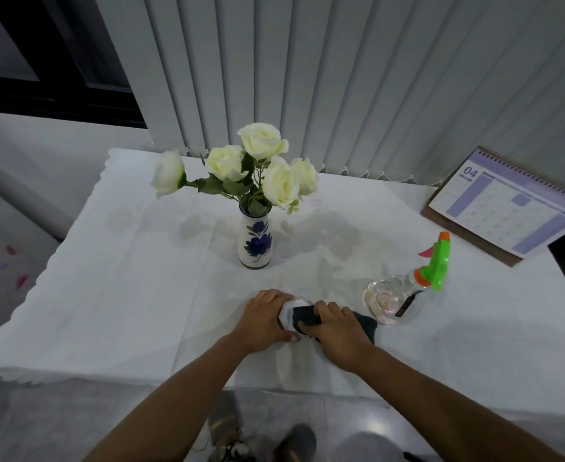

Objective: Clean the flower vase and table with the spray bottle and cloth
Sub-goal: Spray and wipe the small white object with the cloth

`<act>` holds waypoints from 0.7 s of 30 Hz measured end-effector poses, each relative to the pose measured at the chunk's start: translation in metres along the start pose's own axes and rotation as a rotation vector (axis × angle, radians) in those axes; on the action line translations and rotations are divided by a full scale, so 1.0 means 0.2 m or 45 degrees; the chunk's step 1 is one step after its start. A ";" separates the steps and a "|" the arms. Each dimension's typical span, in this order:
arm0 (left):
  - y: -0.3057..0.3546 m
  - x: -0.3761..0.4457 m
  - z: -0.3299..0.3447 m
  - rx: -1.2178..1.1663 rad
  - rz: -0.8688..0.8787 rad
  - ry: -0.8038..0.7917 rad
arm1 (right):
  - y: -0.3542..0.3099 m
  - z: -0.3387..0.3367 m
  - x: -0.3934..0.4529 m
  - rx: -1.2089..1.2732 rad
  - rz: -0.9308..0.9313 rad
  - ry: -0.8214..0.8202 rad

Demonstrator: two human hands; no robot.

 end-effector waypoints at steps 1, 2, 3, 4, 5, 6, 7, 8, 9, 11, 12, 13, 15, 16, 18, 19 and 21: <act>0.00 0.00 0.00 0.017 0.003 -0.003 | 0.00 -0.01 0.02 -0.006 -0.008 0.009; 0.00 0.01 -0.01 0.030 0.006 -0.010 | 0.01 -0.02 0.04 -0.042 -0.008 0.015; 0.01 0.01 -0.01 0.040 0.010 -0.018 | 0.01 -0.04 0.07 -0.087 0.004 0.025; 0.01 0.01 -0.01 0.044 0.009 -0.021 | 0.00 -0.05 0.09 -0.125 0.036 0.026; 0.01 0.01 0.00 0.042 0.007 -0.015 | 0.00 -0.06 0.11 -0.150 0.084 0.017; 0.00 0.00 -0.01 0.036 0.005 -0.009 | -0.01 -0.06 0.12 -0.155 0.140 0.012; 0.01 0.00 -0.01 0.031 0.006 -0.006 | -0.01 -0.06 0.12 -0.157 0.199 0.006; 0.01 0.00 -0.02 0.028 0.007 0.001 | 0.00 -0.06 0.10 -0.162 0.249 -0.004; 0.01 0.00 -0.02 0.025 0.007 0.007 | 0.00 -0.05 0.08 -0.159 0.283 -0.016; 0.01 0.00 -0.01 0.020 0.008 0.011 | 0.01 -0.01 0.02 -0.056 0.329 -0.048; 0.01 -0.01 -0.01 0.019 0.008 0.014 | 0.00 0.00 0.00 0.031 0.329 -0.066; 0.02 -0.01 -0.01 0.015 0.010 0.014 | -0.01 0.01 -0.01 0.115 0.304 -0.082; 0.02 -0.01 -0.01 0.019 0.024 -0.001 | -0.05 0.01 -0.03 0.222 0.224 -0.106; 0.03 -0.01 -0.02 0.027 0.030 -0.011 | -0.05 0.00 -0.04 0.225 0.178 -0.109; 0.04 -0.01 -0.02 0.047 0.042 -0.044 | -0.01 -0.05 -0.03 0.109 0.059 -0.099; 0.04 -0.01 -0.02 0.052 0.048 -0.051 | 0.02 -0.08 -0.02 0.004 -0.004 -0.078; 0.05 -0.02 -0.04 0.068 0.062 -0.045 | 0.08 -0.16 0.05 -0.210 -0.127 -0.046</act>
Point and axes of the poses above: each hand's wrist, its own x-axis towards the middle knuckle, its own z-axis out of the palm, y = z × x, the point moved 5 cm from there along x, towards the middle knuckle, and after that the axes turned 1 degree about z, right-handed, at the moved point
